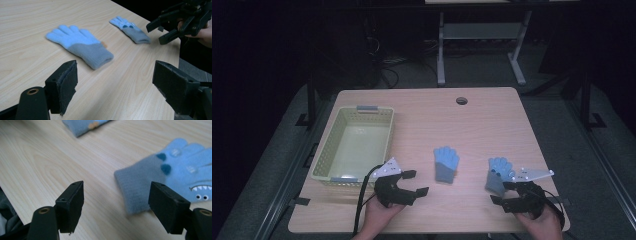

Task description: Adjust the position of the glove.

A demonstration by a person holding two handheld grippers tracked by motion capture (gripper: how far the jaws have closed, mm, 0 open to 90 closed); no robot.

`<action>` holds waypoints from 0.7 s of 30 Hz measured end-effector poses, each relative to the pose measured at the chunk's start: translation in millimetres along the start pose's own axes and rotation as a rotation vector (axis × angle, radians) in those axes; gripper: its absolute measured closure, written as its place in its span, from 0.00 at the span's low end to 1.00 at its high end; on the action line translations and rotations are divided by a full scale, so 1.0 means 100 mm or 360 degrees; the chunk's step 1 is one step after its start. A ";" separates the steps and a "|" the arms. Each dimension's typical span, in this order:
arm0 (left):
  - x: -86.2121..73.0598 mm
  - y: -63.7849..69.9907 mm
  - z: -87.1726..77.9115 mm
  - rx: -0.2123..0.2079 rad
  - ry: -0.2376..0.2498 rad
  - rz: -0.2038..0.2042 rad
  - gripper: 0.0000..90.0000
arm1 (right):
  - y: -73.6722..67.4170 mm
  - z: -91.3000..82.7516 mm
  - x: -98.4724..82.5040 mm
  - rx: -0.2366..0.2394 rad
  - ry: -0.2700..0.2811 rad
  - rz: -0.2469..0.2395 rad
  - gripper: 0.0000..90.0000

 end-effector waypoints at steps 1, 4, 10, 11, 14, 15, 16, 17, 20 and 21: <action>0.00 0.00 0.00 -0.0001 -0.0003 0.0000 0.22 | 0.00 0.00 0.01 0.0005 0.0009 0.0000 0.31; -0.01 0.01 0.01 -0.0011 -0.0003 -0.0005 0.22 | 0.00 -0.01 0.04 0.0014 0.0018 0.0001 0.31; -0.01 -0.01 0.01 -0.0009 -0.0007 0.0002 0.22 | 0.03 -0.04 0.10 0.0003 0.0021 -0.0007 0.30; 0.00 -0.01 0.00 -0.0009 0.0003 -0.0010 0.22 | 0.04 -0.06 0.15 -0.0004 0.0026 -0.0021 0.30; 0.00 -0.01 0.00 -0.0016 0.0006 -0.0019 0.22 | 0.06 -0.07 0.23 -0.0017 0.0006 -0.0030 0.30; 0.00 -0.01 0.00 -0.0016 0.0006 -0.0019 0.22 | 0.06 -0.07 0.23 -0.0017 0.0006 -0.0030 0.30; 0.00 -0.01 0.00 -0.0016 0.0007 -0.0019 0.22 | 0.06 -0.07 0.27 -0.0019 0.0004 -0.0035 0.30; 0.00 -0.01 0.00 -0.0017 0.0007 -0.0017 0.22 | 0.07 -0.08 0.29 -0.0016 -0.0009 -0.0034 0.30; 0.01 -0.01 0.01 -0.0017 0.0010 -0.0015 0.22 | 0.10 -0.08 0.40 -0.0002 -0.0042 -0.0028 0.30; 0.01 0.00 0.02 -0.0017 0.0012 -0.0017 0.22 | 0.11 -0.07 0.42 -0.0002 -0.0045 -0.0028 0.30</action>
Point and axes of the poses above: each handheld gripper's, and its own axes: z roughly forward along the jaws, x roughly out of its top, y roughly to its right, the point moved 7 cm from there along z, roughly forward along the jaws, and after that the axes turned 5 degrees about z, right-handed, at the moved point
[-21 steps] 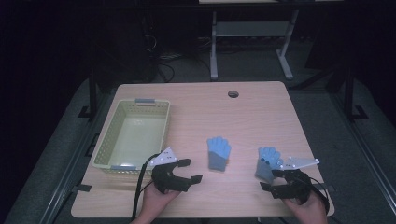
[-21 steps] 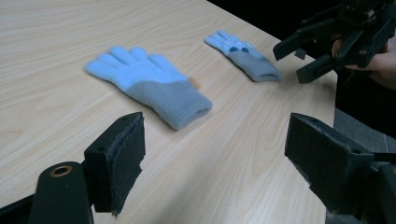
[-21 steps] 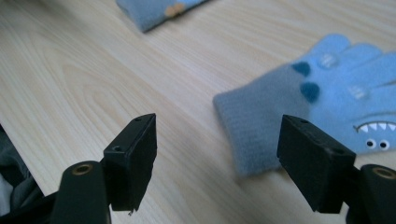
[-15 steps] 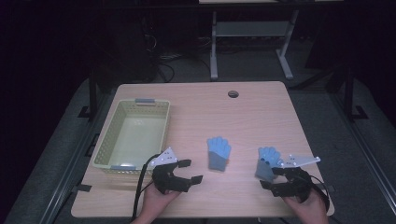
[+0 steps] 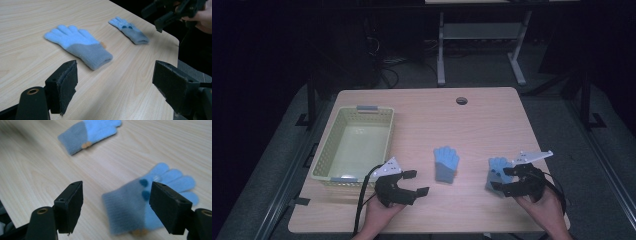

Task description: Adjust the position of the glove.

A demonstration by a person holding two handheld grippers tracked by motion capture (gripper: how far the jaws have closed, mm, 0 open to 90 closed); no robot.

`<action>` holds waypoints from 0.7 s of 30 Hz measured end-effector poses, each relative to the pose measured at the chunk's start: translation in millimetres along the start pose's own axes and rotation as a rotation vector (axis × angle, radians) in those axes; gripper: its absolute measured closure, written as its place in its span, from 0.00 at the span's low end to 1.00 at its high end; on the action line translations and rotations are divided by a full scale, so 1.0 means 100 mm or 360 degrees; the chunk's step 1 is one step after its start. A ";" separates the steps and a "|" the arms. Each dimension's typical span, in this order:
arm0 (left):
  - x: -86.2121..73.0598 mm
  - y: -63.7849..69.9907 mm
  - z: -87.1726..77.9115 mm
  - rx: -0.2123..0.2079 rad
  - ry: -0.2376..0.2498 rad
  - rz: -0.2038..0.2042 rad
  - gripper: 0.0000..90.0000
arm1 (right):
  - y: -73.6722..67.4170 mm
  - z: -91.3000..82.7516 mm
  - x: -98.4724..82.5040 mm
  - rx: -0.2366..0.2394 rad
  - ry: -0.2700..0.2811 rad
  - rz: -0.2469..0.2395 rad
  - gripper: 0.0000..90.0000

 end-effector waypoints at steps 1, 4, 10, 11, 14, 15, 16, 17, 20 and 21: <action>0.00 0.00 0.00 0.0000 -0.0002 0.0003 0.22 | 0.01 0.00 0.02 -0.0001 -0.0010 0.0004 0.30; 0.00 0.01 0.01 -0.0004 -0.0008 0.0005 0.22 | 0.06 0.02 0.10 -0.0008 -0.0036 -0.0006 0.31; 0.00 0.02 0.01 -0.0011 -0.0007 0.0018 0.22 | 0.18 0.11 0.20 -0.0046 -0.0098 -0.0001 0.34; 0.00 0.02 0.01 -0.0012 -0.0007 0.0017 0.22 | 0.20 0.12 0.20 -0.0054 -0.0110 0.0005 0.35; 0.00 0.02 0.01 -0.0012 -0.0004 0.0016 0.22 | 0.28 0.15 0.21 -0.0075 -0.0141 0.0021 0.39; 0.01 0.03 0.00 -0.0015 0.0000 0.0021 0.22 | 0.30 0.17 0.20 -0.0075 -0.0151 0.0028 0.41; 0.01 0.03 0.00 -0.0016 0.0001 0.0019 0.22 | 0.32 0.18 0.19 -0.0081 -0.0168 0.0033 0.43; 0.01 0.03 0.00 -0.0016 0.0000 0.0021 0.22 | 0.34 0.20 0.18 -0.0091 -0.0184 0.0036 0.45; 0.00 0.03 0.01 -0.0017 -0.0003 0.0018 0.22 | 0.38 0.25 0.15 -0.0108 -0.0234 0.0030 0.50; 0.00 0.03 0.01 -0.0016 -0.0003 0.0017 0.22 | 0.40 0.27 0.13 -0.0120 -0.0267 0.0035 0.53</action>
Point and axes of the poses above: each handheld gripper's, and its own axes: z roughly forward along the jaws, x roughly out of its top, y roughly to its right, the point moved 7 cm from there along z, roughly forward along the jaws, and after that the axes turned 5 degrees about z, right-handed, at the moved point
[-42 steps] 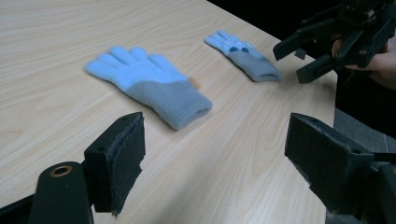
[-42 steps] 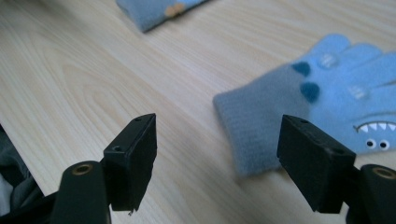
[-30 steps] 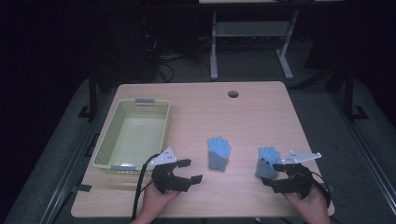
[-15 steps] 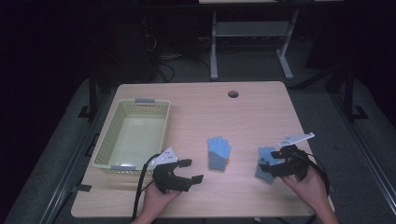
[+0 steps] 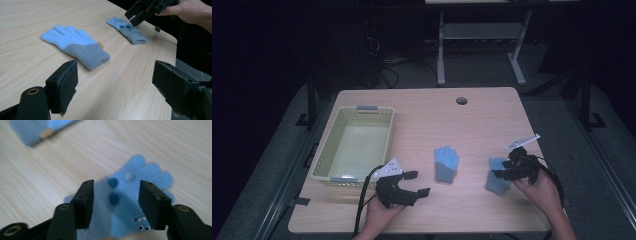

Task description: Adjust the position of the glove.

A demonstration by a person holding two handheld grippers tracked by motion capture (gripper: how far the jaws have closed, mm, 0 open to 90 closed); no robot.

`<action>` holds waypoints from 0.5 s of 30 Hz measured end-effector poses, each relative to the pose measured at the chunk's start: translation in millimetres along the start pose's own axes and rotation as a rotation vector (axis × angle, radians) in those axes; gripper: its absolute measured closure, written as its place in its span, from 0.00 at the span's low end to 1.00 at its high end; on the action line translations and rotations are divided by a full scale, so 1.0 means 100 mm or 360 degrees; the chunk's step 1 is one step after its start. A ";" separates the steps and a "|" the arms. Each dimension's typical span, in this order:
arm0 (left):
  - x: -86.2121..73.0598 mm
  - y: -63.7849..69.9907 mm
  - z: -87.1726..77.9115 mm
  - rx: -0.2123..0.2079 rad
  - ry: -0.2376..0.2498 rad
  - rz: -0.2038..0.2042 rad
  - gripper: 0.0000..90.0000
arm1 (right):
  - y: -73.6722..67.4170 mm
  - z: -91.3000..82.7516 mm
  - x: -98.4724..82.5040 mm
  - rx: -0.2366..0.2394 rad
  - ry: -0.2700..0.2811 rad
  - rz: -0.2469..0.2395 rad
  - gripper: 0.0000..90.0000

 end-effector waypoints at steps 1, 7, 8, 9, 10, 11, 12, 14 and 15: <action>0.00 0.00 0.00 0.0000 0.0000 0.0000 0.22 | 0.00 0.00 0.00 0.0000 0.0000 0.0000 0.53; 0.00 0.01 0.01 -0.0004 -0.0005 0.0001 0.23 | 0.05 0.15 -0.08 -0.0059 -0.0136 -0.0012 0.64; -0.01 0.01 0.02 -0.0004 -0.0009 -0.0001 0.23 | 0.05 0.17 -0.10 -0.0059 -0.0156 -0.0018 0.66; -0.01 0.01 0.02 -0.0003 -0.0012 -0.0001 0.23 | 0.05 0.17 -0.10 -0.0064 -0.0153 -0.0024 0.67; -0.02 0.01 0.03 -0.0004 -0.0018 -0.0001 0.23 | 0.04 0.18 -0.10 -0.0070 -0.0158 -0.0021 0.68; -0.02 0.01 0.03 -0.0005 -0.0017 0.0000 0.23 | 0.05 0.18 -0.10 -0.0081 -0.0159 -0.0034 0.69; -0.02 0.01 0.03 -0.0005 -0.0016 -0.0001 0.23 | 0.04 0.18 -0.11 -0.0086 -0.0158 -0.0034 0.71; -0.02 0.02 0.03 -0.0005 -0.0012 -0.0004 0.23 | 0.04 0.19 -0.11 -0.0113 -0.0152 -0.0053 0.75; -0.02 0.02 0.02 -0.0004 -0.0007 -0.0005 0.23 | 0.04 0.19 -0.11 -0.0122 -0.0146 -0.0058 0.77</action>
Point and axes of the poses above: each handheld gripper's, and its own axes: z roughly forward along the jaws, x roughly out of its top, y roughly to its right, the point moved 7 cm from there along z, roughly forward along the jaws, and after that the axes turned 5 degrees about z, right-handed, at the moved point
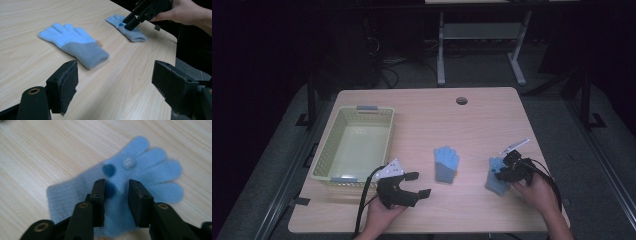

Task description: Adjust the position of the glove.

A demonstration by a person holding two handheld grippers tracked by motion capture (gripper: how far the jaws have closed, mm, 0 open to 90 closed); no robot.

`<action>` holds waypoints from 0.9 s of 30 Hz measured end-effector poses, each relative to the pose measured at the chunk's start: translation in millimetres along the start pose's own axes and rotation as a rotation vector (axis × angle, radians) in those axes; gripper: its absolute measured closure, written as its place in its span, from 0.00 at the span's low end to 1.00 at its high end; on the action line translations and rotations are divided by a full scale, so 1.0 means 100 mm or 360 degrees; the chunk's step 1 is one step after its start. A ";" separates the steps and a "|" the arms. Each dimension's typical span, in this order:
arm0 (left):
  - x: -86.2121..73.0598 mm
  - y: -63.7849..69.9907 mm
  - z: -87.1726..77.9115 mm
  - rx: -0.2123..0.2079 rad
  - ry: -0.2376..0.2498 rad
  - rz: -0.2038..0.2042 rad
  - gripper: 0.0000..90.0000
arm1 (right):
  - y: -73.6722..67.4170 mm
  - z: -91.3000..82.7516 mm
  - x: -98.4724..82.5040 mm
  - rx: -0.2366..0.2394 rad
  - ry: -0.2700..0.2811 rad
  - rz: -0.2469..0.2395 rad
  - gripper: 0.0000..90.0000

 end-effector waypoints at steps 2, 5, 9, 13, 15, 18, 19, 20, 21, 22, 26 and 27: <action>0.00 0.00 0.00 0.0000 -0.0001 -0.0004 0.23 | 0.00 0.00 0.00 -0.0006 0.0004 0.0000 0.78; 0.00 0.00 0.00 0.0000 0.0002 -0.0005 0.23 | 0.02 0.00 0.01 -0.0011 0.0007 0.0015 0.86; 0.00 0.00 -0.01 -0.0003 0.0004 -0.0006 0.23 | 0.04 0.00 0.02 0.0008 0.0003 0.0038 0.91; 0.00 -0.01 -0.01 -0.0004 0.0005 -0.0011 0.24 | 0.04 -0.02 0.03 0.0019 -0.0004 0.0055 0.92; 0.00 -0.01 -0.01 -0.0002 0.0005 -0.0013 0.24 | 0.03 -0.04 0.04 0.0045 0.0008 0.0058 0.93; 0.00 -0.01 -0.02 0.0000 0.0006 -0.0011 0.24 | 0.03 -0.06 0.05 0.0055 0.0020 0.0067 0.93; 0.01 -0.01 -0.03 0.0003 0.0011 -0.0012 0.24 | 0.03 -0.09 0.06 0.0050 0.0029 0.0060 0.93; 0.01 -0.02 -0.03 0.0005 0.0009 -0.0012 0.24 | 0.02 -0.11 0.07 0.0050 0.0040 0.0058 0.93; 0.01 -0.02 -0.03 0.0006 0.0011 -0.0013 0.24 | 0.00 -0.15 0.09 0.0058 0.0054 0.0049 0.93; 0.01 -0.02 -0.03 0.0006 0.0008 -0.0014 0.24 | -0.01 -0.18 0.11 0.0056 0.0059 0.0048 0.93; 0.01 -0.02 -0.03 0.0009 0.0011 0.0009 0.24 | -0.08 -0.29 0.21 0.0053 0.0083 0.0005 0.93; 0.01 -0.01 -0.03 0.0009 0.0016 0.0001 0.24 | -0.09 -0.32 0.24 0.0059 0.0094 -0.0010 0.93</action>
Point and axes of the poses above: each handheld gripper's, and its own axes: z roughly forward along the jaws, x roughly out of its top, y roughly to its right, the point moved 7 cm from there along z, roughly forward along the jaws, and after that the axes turned 5 degrees about z, right-handed, at the moved point
